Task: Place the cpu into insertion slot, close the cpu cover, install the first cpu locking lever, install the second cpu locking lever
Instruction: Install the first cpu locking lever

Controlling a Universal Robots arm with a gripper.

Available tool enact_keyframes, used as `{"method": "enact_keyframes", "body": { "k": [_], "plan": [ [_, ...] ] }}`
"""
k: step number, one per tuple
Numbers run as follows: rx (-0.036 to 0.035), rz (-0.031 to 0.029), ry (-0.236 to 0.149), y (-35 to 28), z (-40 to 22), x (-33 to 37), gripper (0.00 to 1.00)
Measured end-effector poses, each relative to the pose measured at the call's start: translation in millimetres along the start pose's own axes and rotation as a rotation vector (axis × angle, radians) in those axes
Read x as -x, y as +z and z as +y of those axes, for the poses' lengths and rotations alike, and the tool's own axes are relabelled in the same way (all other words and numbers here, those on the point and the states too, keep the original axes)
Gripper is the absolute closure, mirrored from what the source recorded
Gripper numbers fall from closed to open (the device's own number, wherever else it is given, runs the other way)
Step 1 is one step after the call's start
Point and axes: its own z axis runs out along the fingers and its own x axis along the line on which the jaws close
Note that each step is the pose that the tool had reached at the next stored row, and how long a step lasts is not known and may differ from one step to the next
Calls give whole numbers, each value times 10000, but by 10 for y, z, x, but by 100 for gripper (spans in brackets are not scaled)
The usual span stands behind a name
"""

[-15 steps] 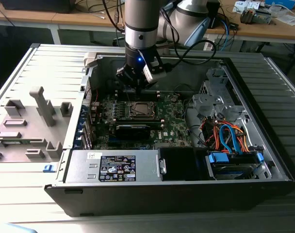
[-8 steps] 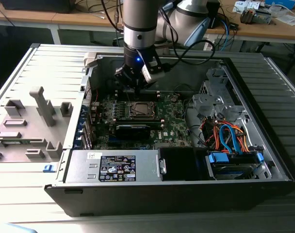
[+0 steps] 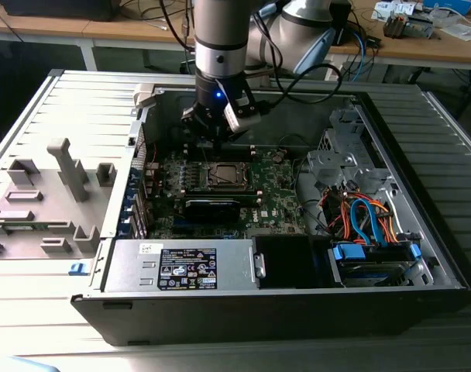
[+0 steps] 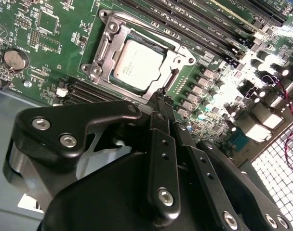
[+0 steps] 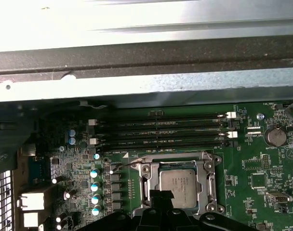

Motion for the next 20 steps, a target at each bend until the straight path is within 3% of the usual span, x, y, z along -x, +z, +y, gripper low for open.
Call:
{"method": "enact_keyframes", "body": {
  "k": [20],
  "plan": [
    [0,0,2,1,8,-67,89]
  ]
}}
